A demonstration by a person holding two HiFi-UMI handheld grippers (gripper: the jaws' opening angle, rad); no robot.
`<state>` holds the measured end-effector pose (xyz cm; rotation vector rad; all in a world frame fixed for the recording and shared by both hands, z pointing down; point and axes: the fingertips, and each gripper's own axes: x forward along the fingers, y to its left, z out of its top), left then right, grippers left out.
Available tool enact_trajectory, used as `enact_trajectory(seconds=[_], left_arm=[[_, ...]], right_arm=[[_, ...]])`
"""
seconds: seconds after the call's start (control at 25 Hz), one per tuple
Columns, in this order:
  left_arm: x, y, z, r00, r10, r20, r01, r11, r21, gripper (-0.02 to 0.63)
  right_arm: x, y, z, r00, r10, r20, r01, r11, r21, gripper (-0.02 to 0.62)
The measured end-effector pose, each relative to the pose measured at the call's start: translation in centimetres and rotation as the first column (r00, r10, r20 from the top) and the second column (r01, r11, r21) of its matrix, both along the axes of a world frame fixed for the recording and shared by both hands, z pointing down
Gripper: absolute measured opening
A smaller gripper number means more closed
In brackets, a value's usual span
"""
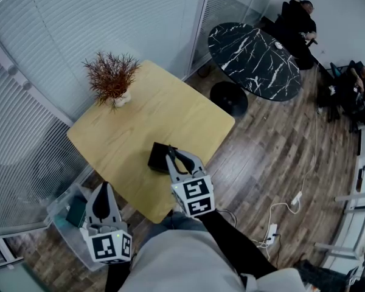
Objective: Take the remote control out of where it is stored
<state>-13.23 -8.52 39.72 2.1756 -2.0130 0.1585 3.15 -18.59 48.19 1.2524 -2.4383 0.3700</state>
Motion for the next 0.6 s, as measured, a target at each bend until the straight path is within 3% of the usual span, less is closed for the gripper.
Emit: enact_trajectory(seconds=[0.6], left_arm=[[-0.04, -0.18, 0.36, 1.0, -0.001, -0.001, 0.001, 1.0, -0.007, 0.009]], right_arm=[[0.31, -0.08, -0.88, 1.0, -0.005, 0.02, 0.005, 1.0, 0.004, 0.066]])
